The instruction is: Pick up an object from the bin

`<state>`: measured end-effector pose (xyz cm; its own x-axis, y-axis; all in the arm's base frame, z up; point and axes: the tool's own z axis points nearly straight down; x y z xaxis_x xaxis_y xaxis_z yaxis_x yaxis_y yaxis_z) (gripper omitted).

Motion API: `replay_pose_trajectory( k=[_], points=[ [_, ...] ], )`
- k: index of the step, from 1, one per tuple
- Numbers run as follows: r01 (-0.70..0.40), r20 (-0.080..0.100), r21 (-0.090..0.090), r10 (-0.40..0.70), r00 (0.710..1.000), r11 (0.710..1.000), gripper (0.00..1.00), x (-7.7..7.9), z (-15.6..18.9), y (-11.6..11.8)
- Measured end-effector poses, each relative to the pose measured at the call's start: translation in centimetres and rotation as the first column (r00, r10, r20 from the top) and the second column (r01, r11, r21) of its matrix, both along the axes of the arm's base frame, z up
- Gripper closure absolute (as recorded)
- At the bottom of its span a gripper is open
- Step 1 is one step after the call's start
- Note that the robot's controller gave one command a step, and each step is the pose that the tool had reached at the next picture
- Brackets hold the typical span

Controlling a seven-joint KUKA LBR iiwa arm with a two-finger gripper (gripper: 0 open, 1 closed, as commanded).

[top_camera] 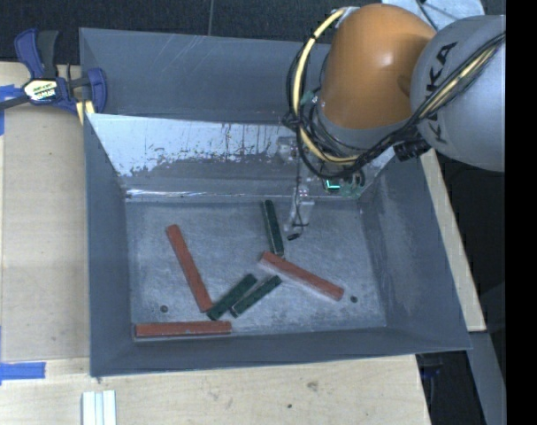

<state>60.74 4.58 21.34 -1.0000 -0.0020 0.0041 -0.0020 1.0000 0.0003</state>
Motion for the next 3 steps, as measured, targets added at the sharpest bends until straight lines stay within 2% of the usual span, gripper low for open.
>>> replay_pose_trajectory(
  k=[1, 2, 3],
  points=[
    [-0.163, -0.003, 0.001, 0.163, 0.987, 0.987, 0.00, -8.0, -11.0, 3.7],
    [-0.318, 0.004, -0.001, 0.318, 0.948, 0.948, 0.00, -10.9, -14.4, 2.6],
    [-0.315, 0.007, 0.000, 0.315, 0.949, 0.949, 1.00, -10.8, -14.3, 2.6]
  ],
)
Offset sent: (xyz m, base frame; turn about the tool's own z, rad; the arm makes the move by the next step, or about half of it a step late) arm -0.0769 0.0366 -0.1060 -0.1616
